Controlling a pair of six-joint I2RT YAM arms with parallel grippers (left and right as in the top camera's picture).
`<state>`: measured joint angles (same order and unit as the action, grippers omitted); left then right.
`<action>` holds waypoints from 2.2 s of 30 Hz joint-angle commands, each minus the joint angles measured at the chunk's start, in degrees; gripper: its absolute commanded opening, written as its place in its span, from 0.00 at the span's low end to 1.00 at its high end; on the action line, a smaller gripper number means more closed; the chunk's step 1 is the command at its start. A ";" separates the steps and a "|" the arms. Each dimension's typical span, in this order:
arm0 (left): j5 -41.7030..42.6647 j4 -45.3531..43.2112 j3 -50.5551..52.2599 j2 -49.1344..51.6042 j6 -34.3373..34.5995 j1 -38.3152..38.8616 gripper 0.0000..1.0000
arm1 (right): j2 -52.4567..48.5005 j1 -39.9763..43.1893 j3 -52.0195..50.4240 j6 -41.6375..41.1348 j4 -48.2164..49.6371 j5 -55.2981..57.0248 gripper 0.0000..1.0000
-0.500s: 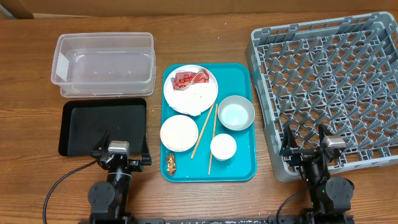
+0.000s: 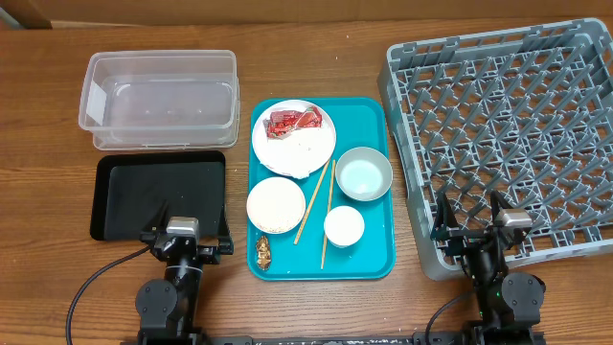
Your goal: Sort waste into correct bins and load items into the dishwasher
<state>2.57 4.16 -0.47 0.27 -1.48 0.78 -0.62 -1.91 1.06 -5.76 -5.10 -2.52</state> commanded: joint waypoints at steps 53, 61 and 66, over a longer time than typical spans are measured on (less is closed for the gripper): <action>0.44 0.02 0.20 -0.02 0.61 0.46 1.00 | 0.46 0.15 -0.59 -0.04 0.46 0.09 1.00; 1.33 -0.13 0.20 -0.02 5.86 0.46 1.00 | 0.46 0.15 -0.59 -7.41 0.44 -0.17 1.00; 2.86 0.04 -0.90 -0.02 12.20 0.39 1.00 | 0.42 0.15 -0.24 -11.10 -0.20 -0.46 1.00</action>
<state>3.46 4.12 -0.49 0.27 4.97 0.78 -0.62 -1.91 1.06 -12.32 -5.19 -2.63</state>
